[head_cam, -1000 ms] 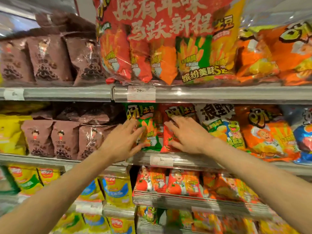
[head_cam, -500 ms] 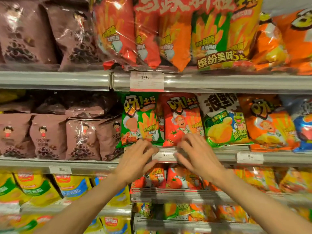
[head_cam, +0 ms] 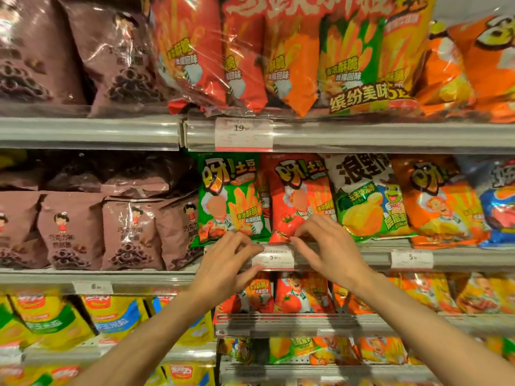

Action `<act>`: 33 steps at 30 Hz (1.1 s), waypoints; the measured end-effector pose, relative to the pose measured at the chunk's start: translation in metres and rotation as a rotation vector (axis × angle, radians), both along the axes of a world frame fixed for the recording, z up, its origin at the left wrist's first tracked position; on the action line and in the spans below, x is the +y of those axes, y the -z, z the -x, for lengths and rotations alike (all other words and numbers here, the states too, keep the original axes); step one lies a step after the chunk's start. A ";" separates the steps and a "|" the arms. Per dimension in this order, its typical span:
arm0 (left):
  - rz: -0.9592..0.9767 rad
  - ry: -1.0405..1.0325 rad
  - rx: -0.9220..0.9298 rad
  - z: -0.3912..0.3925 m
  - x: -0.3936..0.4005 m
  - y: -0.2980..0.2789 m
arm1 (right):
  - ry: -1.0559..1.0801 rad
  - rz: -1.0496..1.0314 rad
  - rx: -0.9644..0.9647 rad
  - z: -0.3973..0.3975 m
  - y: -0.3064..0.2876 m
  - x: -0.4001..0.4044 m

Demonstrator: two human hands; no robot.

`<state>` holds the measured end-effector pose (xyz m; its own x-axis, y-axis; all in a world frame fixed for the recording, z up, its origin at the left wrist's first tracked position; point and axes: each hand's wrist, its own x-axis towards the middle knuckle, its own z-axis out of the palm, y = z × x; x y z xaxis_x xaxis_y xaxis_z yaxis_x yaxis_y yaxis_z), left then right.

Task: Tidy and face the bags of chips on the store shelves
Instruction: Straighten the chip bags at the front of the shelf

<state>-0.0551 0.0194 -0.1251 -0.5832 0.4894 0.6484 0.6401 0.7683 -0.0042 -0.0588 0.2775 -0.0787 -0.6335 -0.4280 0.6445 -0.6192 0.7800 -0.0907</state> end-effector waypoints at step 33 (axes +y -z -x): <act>-0.086 -0.015 -0.174 -0.007 -0.002 -0.006 | -0.172 0.357 -0.589 0.067 -0.086 -0.096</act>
